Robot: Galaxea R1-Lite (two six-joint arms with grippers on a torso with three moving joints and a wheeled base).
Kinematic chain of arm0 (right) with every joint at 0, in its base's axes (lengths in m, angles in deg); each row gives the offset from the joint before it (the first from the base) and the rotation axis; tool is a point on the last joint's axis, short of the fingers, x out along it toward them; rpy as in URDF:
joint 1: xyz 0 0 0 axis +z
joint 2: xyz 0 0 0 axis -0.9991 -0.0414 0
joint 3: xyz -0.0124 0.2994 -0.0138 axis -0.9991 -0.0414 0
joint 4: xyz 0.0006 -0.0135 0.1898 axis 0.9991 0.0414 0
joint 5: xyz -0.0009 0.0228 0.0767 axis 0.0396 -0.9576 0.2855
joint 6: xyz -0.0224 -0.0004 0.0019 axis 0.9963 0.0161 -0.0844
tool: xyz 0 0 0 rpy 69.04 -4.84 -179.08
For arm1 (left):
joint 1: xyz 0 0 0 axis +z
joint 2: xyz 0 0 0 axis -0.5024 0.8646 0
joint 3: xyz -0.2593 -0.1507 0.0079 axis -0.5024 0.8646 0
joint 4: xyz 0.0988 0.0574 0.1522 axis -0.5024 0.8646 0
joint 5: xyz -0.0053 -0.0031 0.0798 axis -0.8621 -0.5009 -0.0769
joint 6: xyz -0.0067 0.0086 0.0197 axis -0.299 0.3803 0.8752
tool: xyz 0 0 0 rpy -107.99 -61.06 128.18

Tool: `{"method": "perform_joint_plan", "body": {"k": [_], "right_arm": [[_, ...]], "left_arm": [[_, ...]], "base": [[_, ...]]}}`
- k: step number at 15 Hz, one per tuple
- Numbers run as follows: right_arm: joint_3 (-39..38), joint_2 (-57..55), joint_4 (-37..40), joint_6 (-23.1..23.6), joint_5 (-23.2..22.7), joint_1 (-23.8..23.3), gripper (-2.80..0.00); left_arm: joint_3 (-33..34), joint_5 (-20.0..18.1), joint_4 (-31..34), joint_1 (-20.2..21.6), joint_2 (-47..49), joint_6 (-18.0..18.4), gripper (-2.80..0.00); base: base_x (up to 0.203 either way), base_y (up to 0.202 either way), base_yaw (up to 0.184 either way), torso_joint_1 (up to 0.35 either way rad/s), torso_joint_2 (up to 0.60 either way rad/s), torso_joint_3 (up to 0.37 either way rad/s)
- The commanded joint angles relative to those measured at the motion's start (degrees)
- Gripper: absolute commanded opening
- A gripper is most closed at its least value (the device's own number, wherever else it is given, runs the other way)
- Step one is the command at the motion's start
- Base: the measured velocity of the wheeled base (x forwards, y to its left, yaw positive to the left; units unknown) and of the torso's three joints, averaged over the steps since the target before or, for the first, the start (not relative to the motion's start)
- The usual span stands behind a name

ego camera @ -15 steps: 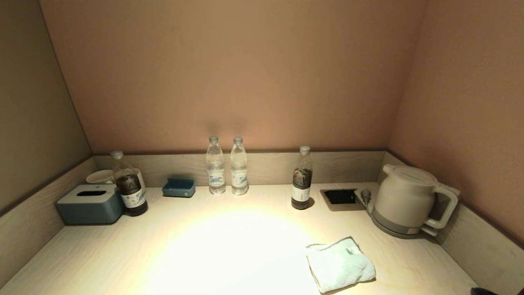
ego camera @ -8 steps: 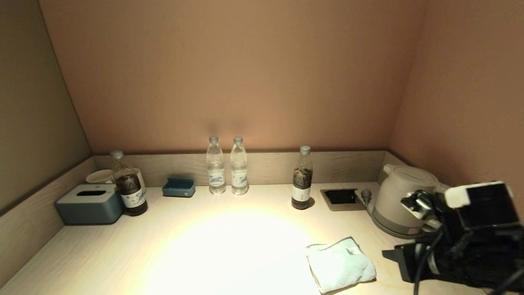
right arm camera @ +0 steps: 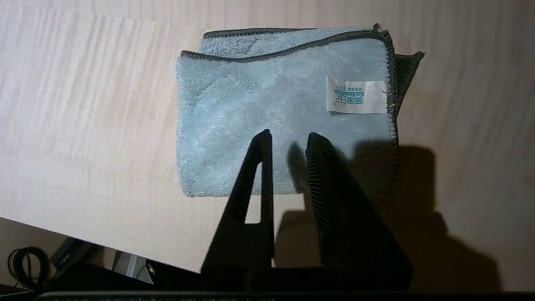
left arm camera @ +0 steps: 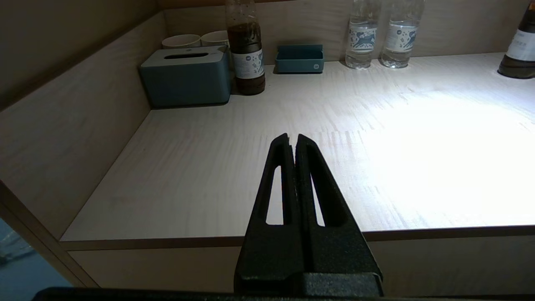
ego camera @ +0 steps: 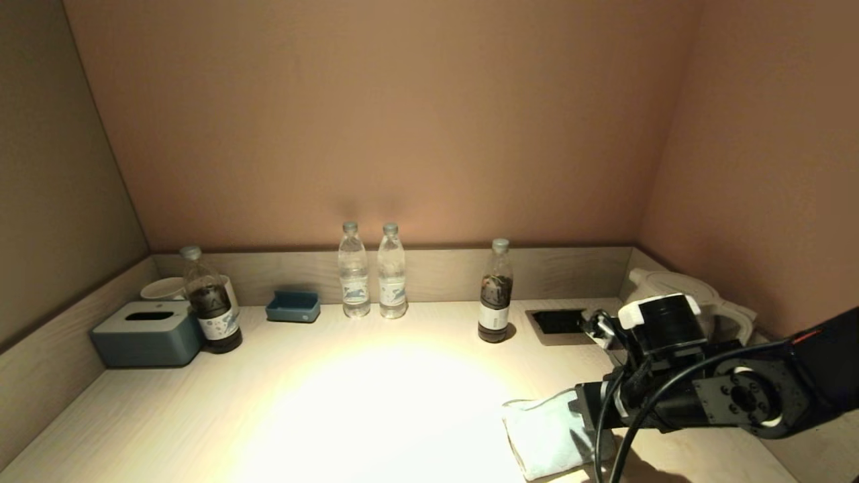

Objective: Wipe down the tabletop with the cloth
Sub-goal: Pick up the tablecloth

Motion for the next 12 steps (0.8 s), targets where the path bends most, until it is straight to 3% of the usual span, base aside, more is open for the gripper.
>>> {"method": "perform_joint_plan", "body": {"k": [1, 7, 12], "right_arm": [[0.32, -1.72, 0.02, -0.02, -0.05, 0.06, 0.0], [1.45, -5.62, 0.94, 0.14, 4.12, 2.38, 0.0], [2.28, -9.67, 1.13, 0.24, 4.3, 4.02, 0.0]], "left_arm": [[0.0, 0.0, -0.01, 0.05, 0.02, 0.0, -2.8], [0.0, 0.0, -0.01, 0.05, 0.02, 0.0, -2.8], [0.0, 0.0, -0.01, 0.05, 0.02, 0.0, -2.8]], "base": [[0.0, 0.0, 0.0, 0.0, 0.0, 0.0], [0.0, 0.0, 0.0, 0.0, 0.0, 0.0], [0.0, 0.0, 0.0, 0.0, 0.0, 0.0]]}}
